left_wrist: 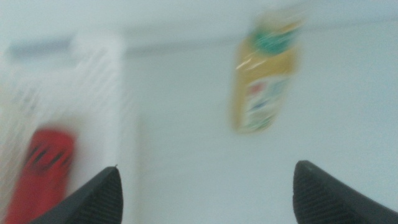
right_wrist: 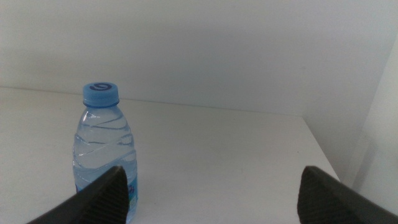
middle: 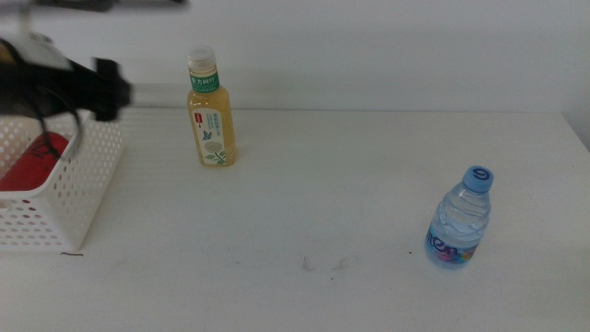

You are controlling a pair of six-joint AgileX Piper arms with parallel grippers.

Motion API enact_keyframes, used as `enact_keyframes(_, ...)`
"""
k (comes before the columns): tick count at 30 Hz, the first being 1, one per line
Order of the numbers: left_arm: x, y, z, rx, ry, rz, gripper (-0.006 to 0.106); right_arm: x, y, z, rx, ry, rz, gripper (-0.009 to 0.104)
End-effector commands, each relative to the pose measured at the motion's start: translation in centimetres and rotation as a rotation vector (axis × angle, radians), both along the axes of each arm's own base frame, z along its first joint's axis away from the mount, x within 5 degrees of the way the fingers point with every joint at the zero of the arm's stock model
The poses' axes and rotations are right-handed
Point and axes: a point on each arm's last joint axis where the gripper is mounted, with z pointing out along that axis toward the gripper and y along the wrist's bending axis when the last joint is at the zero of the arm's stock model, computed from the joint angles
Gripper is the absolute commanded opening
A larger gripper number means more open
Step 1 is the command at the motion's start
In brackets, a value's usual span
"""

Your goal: Use arms to grab the bottles and put them into the dustbin to the left of the table.

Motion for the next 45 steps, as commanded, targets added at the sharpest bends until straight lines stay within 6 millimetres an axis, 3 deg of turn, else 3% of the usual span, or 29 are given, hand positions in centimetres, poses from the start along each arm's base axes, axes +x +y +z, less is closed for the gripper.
enact_keyframes(1,-1.2,-2.0,-0.6,-0.024,-0.126,-0.050,0.094,0.0,0.0,0.0,-0.004,-0.008,-0.008,0.082)
enact_keyframes(4,-2.1,-3.7,-3.2,-0.098,-0.179,-0.102,0.094,0.0,0.0,0.0,-0.004,-0.008,-0.008,0.082)
enact_keyframes(9,-2.1,-4.6,-10.4,-0.084,-0.398,-0.114,0.094,0.0,0.0,0.0,-0.004,-0.008,-0.008,0.082)
enact_keyframes(12,-0.5,-4.8,-13.8,-0.072,-0.372,-0.074,0.094,0.0,0.0,0.0,-0.004,-0.008,-0.008,0.082)
enact_keyframes(16,2.3,-5.5,-16.5,-0.050,-0.438,-0.054,0.094,0.0,0.0,0.0,-0.004,-0.008,-0.008,0.082)
enact_keyframes(24,6.5,-6.7,-19.1,-0.044,-0.492,-0.030,0.094,0.0,0.0,0.0,-0.004,-0.008,-0.008,0.082)
enact_keyframes(45,12.7,-7.4,-21.8,-0.066,-0.449,0.047,0.094,0.0,0.0,0.0,-0.004,-0.008,-0.008,0.082)
